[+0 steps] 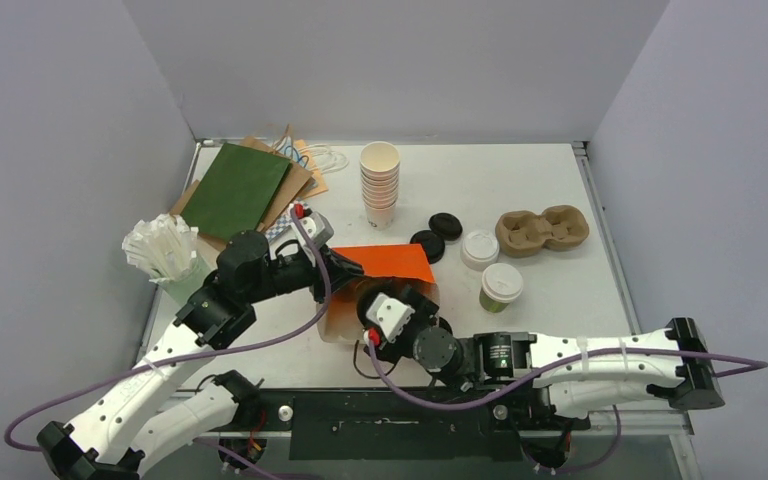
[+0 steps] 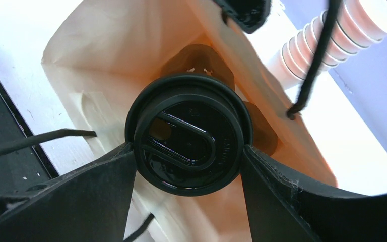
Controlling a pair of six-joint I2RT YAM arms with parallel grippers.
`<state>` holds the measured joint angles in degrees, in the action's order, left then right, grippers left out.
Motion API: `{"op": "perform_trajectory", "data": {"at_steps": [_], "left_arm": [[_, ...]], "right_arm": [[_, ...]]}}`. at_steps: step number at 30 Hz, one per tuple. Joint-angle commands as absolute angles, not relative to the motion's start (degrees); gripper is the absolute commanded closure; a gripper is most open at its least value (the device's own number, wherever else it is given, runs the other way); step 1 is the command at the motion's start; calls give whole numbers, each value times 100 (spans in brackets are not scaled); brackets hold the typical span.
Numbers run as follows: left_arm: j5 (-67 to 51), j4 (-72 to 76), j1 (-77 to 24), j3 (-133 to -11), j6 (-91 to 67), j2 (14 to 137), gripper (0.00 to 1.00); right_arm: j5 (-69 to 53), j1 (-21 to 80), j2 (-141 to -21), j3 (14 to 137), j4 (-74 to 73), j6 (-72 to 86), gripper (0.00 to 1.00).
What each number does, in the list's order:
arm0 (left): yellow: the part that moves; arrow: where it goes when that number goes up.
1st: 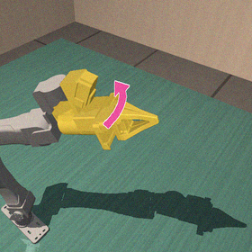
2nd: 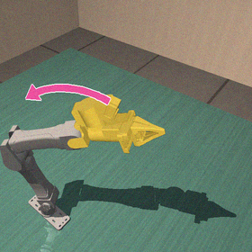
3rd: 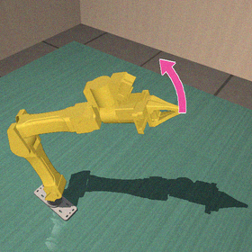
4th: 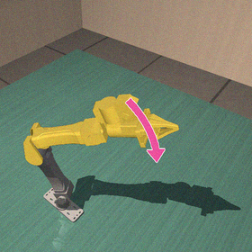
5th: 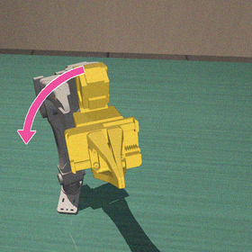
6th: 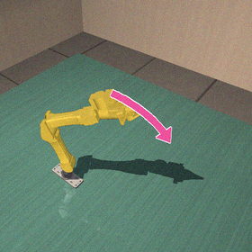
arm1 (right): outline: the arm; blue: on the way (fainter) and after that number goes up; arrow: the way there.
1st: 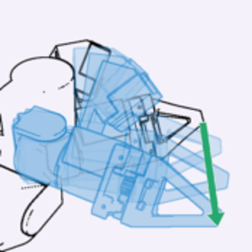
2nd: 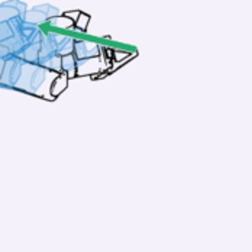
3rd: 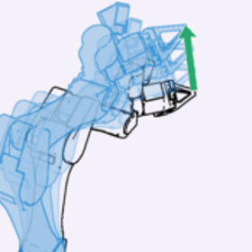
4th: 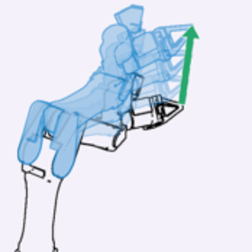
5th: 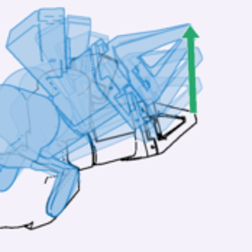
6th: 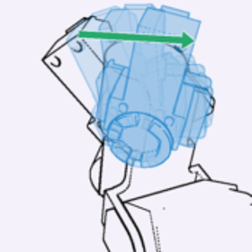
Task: Pack the takeout coffee
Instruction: Place the coffee cup on the cup tray.
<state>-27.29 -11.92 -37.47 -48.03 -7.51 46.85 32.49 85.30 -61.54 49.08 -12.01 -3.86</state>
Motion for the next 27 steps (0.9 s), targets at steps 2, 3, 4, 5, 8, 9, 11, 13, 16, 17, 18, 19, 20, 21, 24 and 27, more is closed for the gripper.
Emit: {"op": "perform_trajectory", "data": {"at_steps": [2,3,4,5,8,9,11,13,16,17,18,19,20,21,24,27], "left_arm": [[-2726,-477,-3852,-4704,-1459,4536,100],[-2713,-390,-3868,-4684,-1552,4533,100],[-2668,-329,-3879,-4658,-1655,4535,100],[-2641,-296,-3886,-4640,-1729,4546,100],[-2766,-187,-3917,-4565,-1828,4591,100],[-2786,-162,-3932,-4536,-1878,4596,100],[-2890,-83,-3958,-4481,-1960,4595,100],[-2999,165,-3984,-4401,-2104,4596,100],[-3091,397,-4045,-4285,-2298,4584,100],[-3098,454,-4070,-4250,-2352,4580,100],[-3128,505,-4100,-4217,-2397,4579,100],[-3144,536,-4124,-4204,-2433,4579,100],[-3146,536,-4143,-4202,-2472,4587,100],[-3157,536,-4163,-4209,-2500,4600,100],[-3157,477,-4211,-4233,-2553,4618,100],[-3114,394,-4239,-4262,-2532,4617,100]], "right_arm": [[3951,8767,-6170,4392,307,-1082,62],[3990,8763,-6165,4267,527,-1149,62],[4010,8772,-6130,4126,772,-1220,63],[4009,8772,-6092,3984,1045,-1305,63],[4014,8771,-6065,3519,1908,-1629,63],[4027,8765,-6110,3440,2183,-1715,63],[4059,8752,-6290,3394,2392,-1805,63],[4021,8734,-6490,3412,2466,-1786,63],[3975,8696,-6695,3349,2671,-1784,62],[3954,8680,-6717,3315,2749,-1796,63],[3930,8645,-6716,3280,2824,-1815,63],[3875,8585,-6703,3223,2897,-1825,63],[3799,8522,-6679,3196,2953,-1828,63],[3713,8433,-6659,3154,3020,-1828,63],[3302,8131,-6601,3016,3169,-1828,63],[2922,7921,-6617,2972,3173,-1865,63]]}}
